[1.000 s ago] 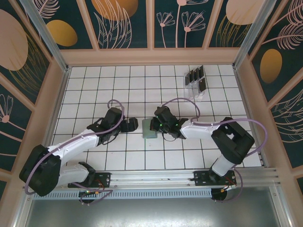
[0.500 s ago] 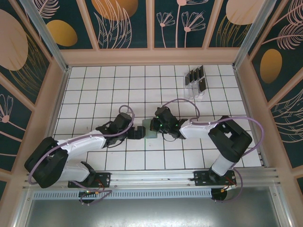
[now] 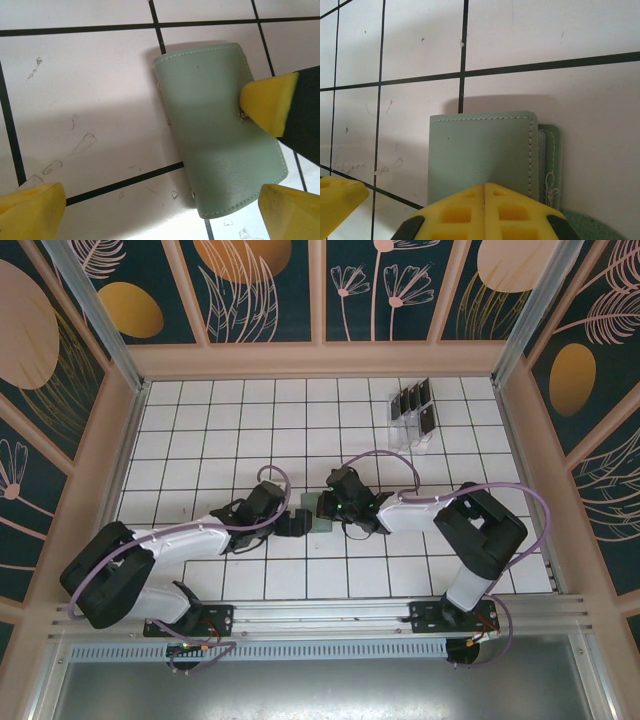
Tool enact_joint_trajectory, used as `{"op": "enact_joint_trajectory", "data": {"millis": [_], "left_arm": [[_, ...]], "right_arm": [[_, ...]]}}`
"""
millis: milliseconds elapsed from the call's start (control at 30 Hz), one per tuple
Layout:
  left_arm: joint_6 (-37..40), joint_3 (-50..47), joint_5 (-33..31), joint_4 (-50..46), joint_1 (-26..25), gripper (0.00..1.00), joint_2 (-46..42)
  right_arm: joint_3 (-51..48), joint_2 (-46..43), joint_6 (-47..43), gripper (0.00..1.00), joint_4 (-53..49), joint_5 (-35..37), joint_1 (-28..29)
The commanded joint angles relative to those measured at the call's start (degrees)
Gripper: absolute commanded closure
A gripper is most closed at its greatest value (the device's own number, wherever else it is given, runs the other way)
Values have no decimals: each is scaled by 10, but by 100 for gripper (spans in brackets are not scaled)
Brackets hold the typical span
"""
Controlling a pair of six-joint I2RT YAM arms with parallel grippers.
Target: Put the credit cards into the card holder
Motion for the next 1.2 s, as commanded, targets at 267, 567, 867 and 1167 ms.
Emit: {"op": "enact_joint_trajectory", "data": {"millis": [267, 567, 867, 1167], "left_arm": [[1, -11, -18, 42, -12, 2, 39], [11, -21, -53, 40, -21, 2, 55], [3, -14, -114, -1, -33, 2, 86], [-15, -3, -151, -29, -33, 2, 108]], "right_arm": [[-11, 10, 4, 100, 13, -7, -4], [-4, 16, 6, 100, 10, -15, -4], [18, -11, -3, 97, -12, -17, -9], [21, -122, -15, 77, -86, 23, -29]]}}
